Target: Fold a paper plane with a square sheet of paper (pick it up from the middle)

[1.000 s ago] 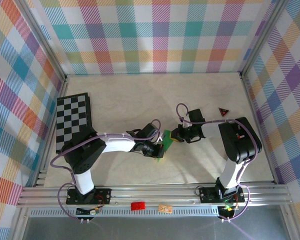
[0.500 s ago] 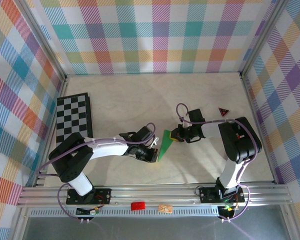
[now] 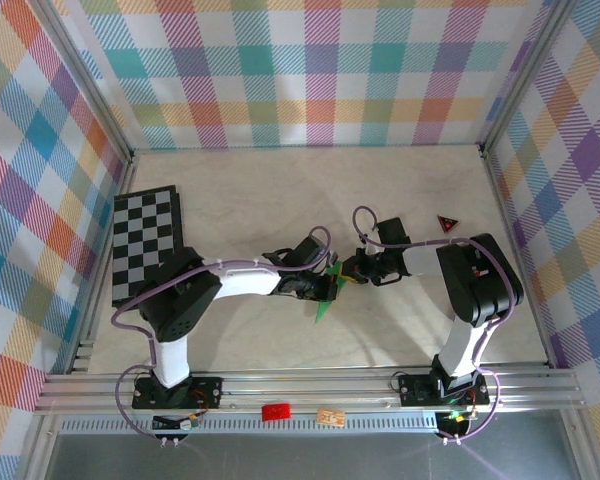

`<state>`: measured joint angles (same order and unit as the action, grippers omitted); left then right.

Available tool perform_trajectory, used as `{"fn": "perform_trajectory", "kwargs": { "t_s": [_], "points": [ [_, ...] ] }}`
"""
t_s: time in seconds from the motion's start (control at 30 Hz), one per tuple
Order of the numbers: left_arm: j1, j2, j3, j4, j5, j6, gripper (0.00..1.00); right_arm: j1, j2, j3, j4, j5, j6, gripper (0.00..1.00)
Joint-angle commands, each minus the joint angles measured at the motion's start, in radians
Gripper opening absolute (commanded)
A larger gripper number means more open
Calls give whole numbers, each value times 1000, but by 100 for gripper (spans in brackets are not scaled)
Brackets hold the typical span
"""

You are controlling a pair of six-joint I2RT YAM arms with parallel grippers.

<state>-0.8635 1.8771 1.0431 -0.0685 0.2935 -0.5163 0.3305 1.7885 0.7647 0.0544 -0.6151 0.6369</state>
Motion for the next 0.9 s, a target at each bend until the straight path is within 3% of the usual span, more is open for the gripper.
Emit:
{"fn": "perform_trajectory", "kwargs": {
  "t_s": [0.0, 0.13, 0.27, 0.47, 0.6, 0.87],
  "points": [
    [6, 16, -20, -2, -19, -10, 1, -6, 13, -4, -15, 14, 1, 8],
    [6, 21, -65, -5, -22, -13, 0, -6, -63, 11, -28, 17, 8, 13],
    [5, 15, -111, 9, -27, -27, 0, -12, -127, 8, -57, 91, 7, 11],
    [4, 13, -128, 25, -21, -42, 0, -24, -40, 13, -11, 45, 23, 6],
    [4, 8, -125, 26, -20, -52, 0, -86, 9, 12, 20, 36, 35, 5],
    [-3, -20, -114, 42, 1, -78, 0, -146, -46, 63, -38, 32, 2, 8]
  ]
}}
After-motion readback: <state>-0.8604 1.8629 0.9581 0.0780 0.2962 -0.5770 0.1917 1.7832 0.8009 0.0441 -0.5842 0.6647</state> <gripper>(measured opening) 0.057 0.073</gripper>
